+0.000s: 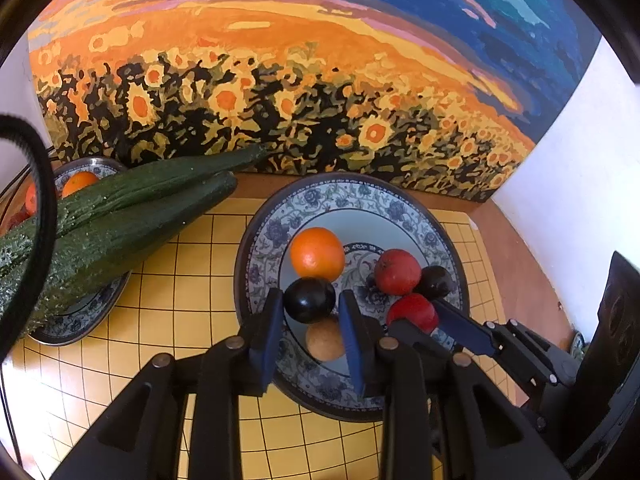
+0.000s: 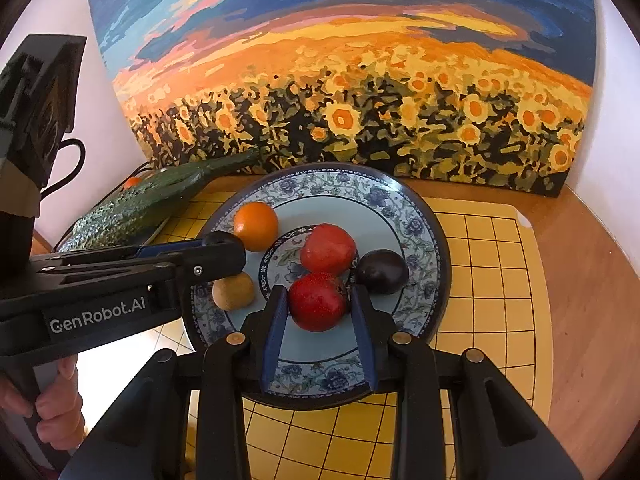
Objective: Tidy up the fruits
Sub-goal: 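Lower the plum and apple onto the plate and open both grippers, then withdraw both grippers from the plate toward the remaining fruits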
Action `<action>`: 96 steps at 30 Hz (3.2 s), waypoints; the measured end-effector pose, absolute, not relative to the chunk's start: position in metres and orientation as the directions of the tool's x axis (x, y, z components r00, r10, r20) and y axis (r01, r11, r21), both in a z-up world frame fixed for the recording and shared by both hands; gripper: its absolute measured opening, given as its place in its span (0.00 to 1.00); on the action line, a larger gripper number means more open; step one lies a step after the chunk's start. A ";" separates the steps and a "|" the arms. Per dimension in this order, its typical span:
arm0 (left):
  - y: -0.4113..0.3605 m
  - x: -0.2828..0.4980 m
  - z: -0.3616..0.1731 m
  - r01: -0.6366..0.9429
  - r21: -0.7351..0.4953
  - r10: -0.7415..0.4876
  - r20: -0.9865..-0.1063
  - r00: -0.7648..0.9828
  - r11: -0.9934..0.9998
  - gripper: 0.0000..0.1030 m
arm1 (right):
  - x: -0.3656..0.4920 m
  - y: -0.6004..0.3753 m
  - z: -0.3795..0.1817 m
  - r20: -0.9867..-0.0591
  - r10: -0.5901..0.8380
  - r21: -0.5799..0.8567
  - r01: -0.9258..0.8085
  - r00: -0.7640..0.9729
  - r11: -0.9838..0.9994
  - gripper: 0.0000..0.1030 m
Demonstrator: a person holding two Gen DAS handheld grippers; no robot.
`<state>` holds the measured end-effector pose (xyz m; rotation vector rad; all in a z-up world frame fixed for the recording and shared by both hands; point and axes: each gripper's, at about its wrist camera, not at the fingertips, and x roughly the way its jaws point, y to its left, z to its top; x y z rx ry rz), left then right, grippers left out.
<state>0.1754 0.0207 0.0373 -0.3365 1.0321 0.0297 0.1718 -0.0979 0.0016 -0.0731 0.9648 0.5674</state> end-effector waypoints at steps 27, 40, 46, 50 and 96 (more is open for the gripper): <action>0.019 0.133 0.063 -0.171 -0.260 -0.137 -0.843 0.521 0.950 0.40 | 0.141 -0.122 0.027 -0.784 0.440 0.230 -0.454 0.438 0.861 0.50; 0.019 0.103 0.071 -0.192 -0.259 -0.124 -0.843 0.524 0.946 0.40 | 0.123 -0.132 0.039 -0.787 0.438 0.231 -0.450 0.435 0.863 0.50; 0.022 0.088 0.075 -0.206 -0.258 -0.116 -0.842 0.527 0.944 0.40 | 0.109 -0.138 0.042 -0.794 0.437 0.241 -0.442 0.422 0.864 0.50; 0.024 0.080 0.076 -0.211 -0.254 -0.110 -0.845 0.524 0.944 0.40 | 0.102 -0.140 0.044 -0.795 0.435 0.238 -0.443 0.423 0.864 0.50; 0.009 0.030 0.049 -0.183 -0.245 -0.143 -0.886 0.440 0.952 0.40 | 0.057 -0.140 0.030 -0.828 0.437 0.236 -0.488 0.352 0.840 0.50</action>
